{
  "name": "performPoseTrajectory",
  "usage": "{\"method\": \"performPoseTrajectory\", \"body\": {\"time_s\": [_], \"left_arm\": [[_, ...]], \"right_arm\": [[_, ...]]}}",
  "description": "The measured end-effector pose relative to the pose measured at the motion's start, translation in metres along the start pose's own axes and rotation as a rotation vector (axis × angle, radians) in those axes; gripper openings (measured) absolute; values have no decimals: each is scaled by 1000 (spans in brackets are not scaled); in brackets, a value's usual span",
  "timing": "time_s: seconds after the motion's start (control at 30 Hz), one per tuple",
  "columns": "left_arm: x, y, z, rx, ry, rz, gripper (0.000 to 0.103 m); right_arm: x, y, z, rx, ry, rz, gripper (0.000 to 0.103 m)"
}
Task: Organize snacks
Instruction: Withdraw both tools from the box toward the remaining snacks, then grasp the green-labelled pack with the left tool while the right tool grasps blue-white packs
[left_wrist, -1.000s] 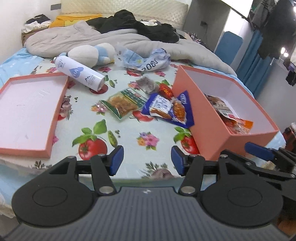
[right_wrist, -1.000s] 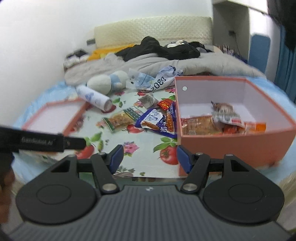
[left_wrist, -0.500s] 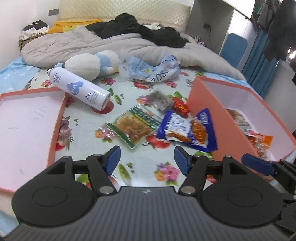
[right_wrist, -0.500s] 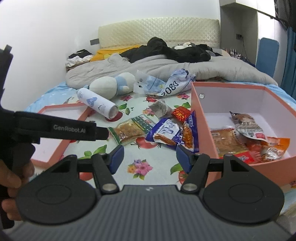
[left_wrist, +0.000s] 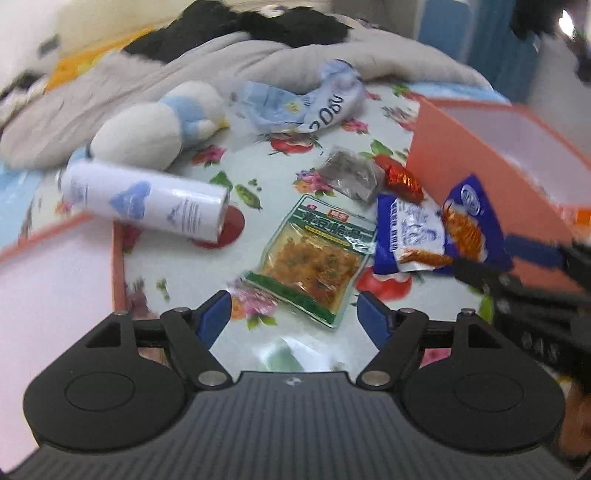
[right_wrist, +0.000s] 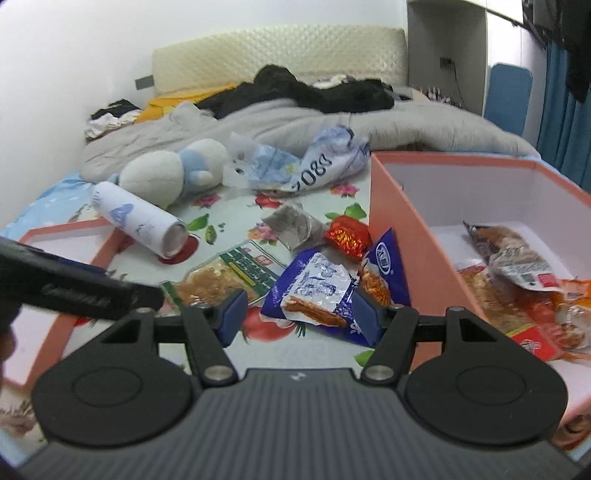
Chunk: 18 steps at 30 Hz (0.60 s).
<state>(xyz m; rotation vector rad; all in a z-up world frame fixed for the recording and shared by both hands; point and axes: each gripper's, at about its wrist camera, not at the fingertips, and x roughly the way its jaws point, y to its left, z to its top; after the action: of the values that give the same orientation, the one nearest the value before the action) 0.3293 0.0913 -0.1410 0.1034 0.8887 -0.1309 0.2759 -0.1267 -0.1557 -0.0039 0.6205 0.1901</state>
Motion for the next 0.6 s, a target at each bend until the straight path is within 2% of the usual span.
{"method": "performPoseTrajectory", "body": {"time_s": [0.07, 0.2, 0.27, 0.37, 0.5, 0.53, 0.57, 0.6], "left_arm": [[9, -1, 3, 66, -1, -3, 79], [34, 3, 9, 122, 2, -31, 79], [44, 5, 10, 105, -1, -29, 79], [55, 6, 10, 107, -33, -58, 79], [72, 8, 8, 112, -35, -114, 79], [76, 8, 7, 123, -34, -118, 79], [80, 6, 5, 134, -28, -119, 79], [84, 6, 4, 140, -18, -123, 79]], "right_arm": [[14, -1, 2, 13, 21, -7, 64], [35, 0, 6, 12, 48, -10, 64], [44, -1, 8, 23, 60, -18, 65], [61, 0, 9, 28, 77, -34, 65], [80, -1, 7, 25, 110, -43, 66], [84, 0, 6, 17, 111, -55, 67], [87, 0, 5, 11, 111, -69, 75], [88, 0, 5, 8, 110, -75, 78]]}}
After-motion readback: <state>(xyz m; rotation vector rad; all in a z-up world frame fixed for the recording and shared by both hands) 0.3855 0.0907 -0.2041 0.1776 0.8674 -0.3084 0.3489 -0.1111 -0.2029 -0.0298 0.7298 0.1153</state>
